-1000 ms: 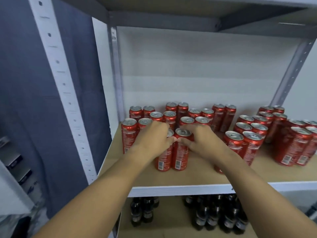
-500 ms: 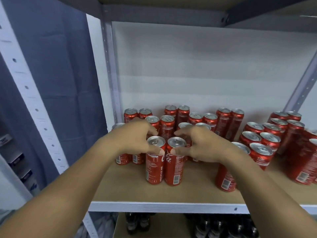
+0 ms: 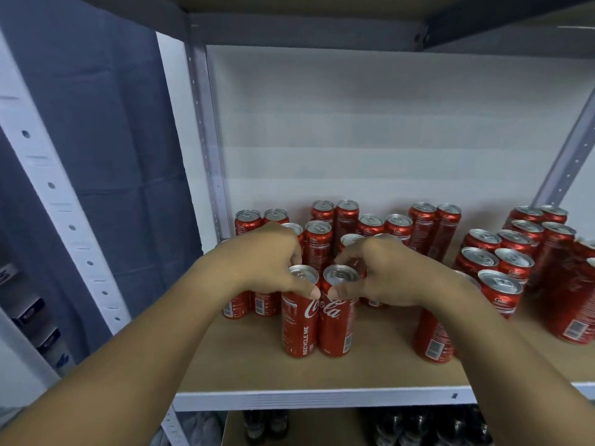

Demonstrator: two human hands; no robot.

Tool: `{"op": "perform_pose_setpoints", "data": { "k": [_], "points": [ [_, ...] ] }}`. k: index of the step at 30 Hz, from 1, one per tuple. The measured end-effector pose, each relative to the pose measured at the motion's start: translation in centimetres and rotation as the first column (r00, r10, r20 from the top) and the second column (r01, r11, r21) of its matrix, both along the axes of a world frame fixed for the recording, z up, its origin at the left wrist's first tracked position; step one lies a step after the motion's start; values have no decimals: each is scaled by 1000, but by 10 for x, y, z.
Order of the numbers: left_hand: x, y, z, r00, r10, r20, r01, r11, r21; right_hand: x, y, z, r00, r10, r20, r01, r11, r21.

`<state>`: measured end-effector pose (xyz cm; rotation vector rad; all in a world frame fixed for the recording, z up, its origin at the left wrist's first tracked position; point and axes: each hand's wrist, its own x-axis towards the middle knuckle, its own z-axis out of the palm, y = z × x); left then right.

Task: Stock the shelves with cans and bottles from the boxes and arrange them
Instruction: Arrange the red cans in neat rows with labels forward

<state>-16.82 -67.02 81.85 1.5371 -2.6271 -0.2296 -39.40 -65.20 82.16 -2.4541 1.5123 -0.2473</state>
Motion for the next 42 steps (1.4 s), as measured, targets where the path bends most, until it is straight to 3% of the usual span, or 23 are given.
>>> {"op": "perform_pose_setpoints", "data": {
  "k": [8,14,21,26,29,35,40,42],
  "points": [
    [12,-3,6,991,-125,-40,130,977,171,2,6,4,995,63,71,-68,995,75],
    [8,1,-3,1000,-2,-9,2,1000,13,9,4,0,1000,-4,25,4,999,-32],
    [12,8,7,996,-69,-57,78,982,170,11,6,5,997,65,49,-67,997,34],
    [10,15,3,997,46,-66,-41,996,83,12,10,2,999,-1,47,1,1000,-1],
    [10,16,2,992,39,-120,-29,996,79,11,10,-1,998,-11,62,10,1000,7],
    [20,11,5,983,2,-182,45,965,256,8,5,-1,983,77,166,-99,987,125],
    [17,20,-6,964,39,-264,-5,992,129,7,5,-8,982,7,187,-21,997,74],
    [19,20,-12,937,59,-345,-8,989,148,5,3,-13,975,14,221,-38,994,106]
  ]
}}
